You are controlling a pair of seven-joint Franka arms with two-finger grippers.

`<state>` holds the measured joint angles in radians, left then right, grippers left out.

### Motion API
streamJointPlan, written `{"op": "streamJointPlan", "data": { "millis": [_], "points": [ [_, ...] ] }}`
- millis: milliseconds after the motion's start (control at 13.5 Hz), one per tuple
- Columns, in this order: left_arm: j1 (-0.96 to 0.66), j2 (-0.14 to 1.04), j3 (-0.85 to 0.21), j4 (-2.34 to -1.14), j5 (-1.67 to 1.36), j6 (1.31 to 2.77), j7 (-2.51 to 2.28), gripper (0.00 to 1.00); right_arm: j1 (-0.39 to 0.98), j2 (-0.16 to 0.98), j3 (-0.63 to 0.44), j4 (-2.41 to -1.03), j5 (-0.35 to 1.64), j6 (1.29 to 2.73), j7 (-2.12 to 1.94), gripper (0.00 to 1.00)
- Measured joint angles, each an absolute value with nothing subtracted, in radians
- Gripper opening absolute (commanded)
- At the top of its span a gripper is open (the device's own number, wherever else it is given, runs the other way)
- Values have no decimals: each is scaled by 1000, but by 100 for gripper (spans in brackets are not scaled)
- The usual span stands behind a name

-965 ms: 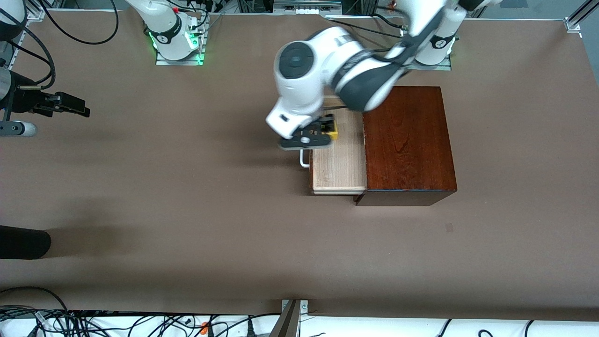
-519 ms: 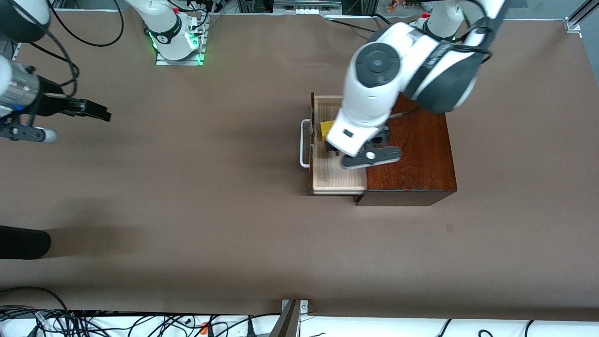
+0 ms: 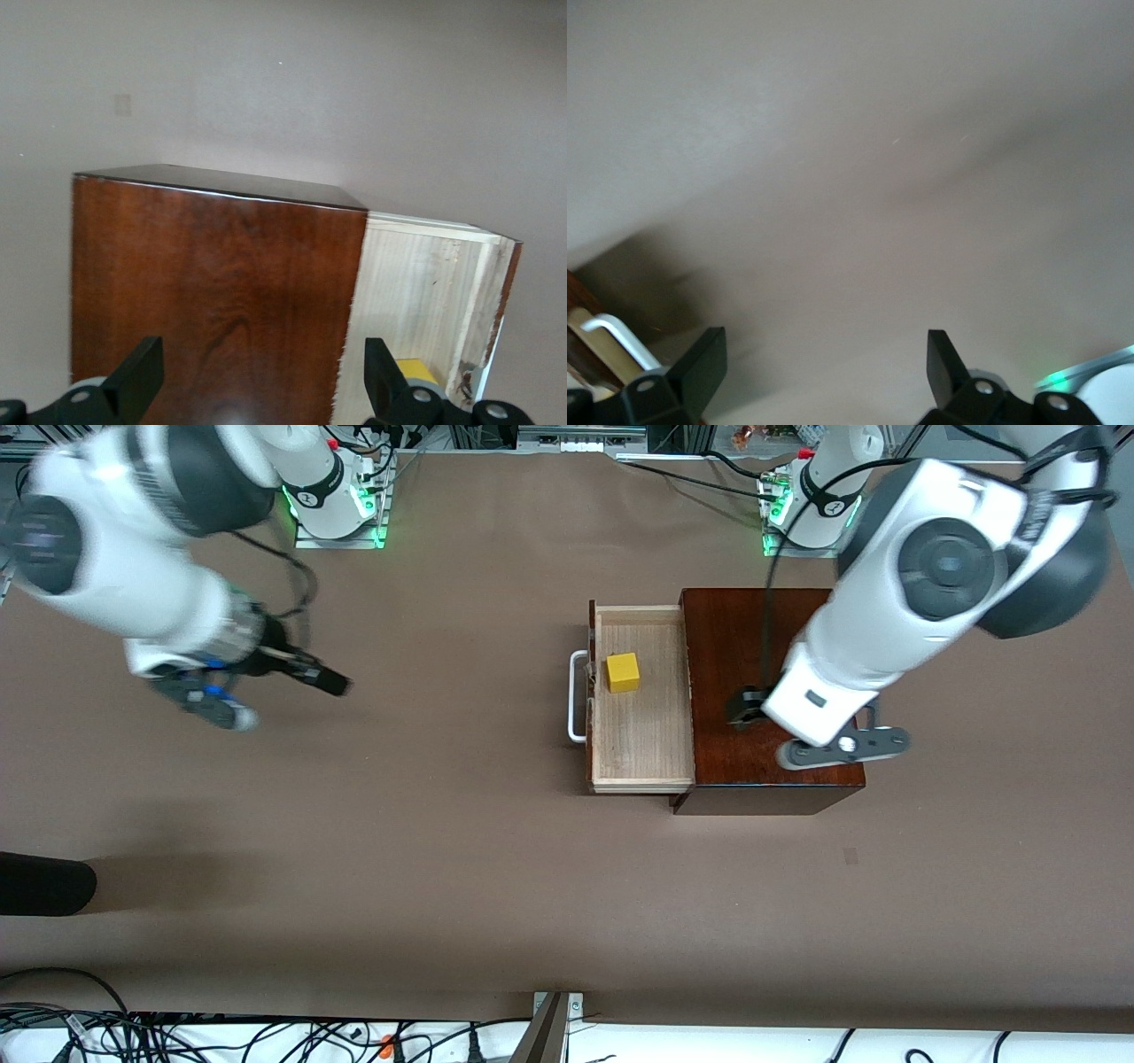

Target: Open drawer, take yellow block, close drawer

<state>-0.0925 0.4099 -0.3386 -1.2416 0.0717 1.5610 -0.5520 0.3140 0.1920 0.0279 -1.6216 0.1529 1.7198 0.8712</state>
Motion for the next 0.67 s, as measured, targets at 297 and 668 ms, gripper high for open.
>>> {"op": "streamJointPlan", "data": {
  "millis": [297, 668],
  "points": [
    [-100, 296, -171, -1335, 3, 1531, -325, 100, 477, 266, 30, -1611, 153, 1842, 1282, 100],
    [-111, 97, 7, -1564, -45, 1575, -124, 100, 654, 369, 30, -1474, 153, 1887, 1682, 100]
  ]
}}
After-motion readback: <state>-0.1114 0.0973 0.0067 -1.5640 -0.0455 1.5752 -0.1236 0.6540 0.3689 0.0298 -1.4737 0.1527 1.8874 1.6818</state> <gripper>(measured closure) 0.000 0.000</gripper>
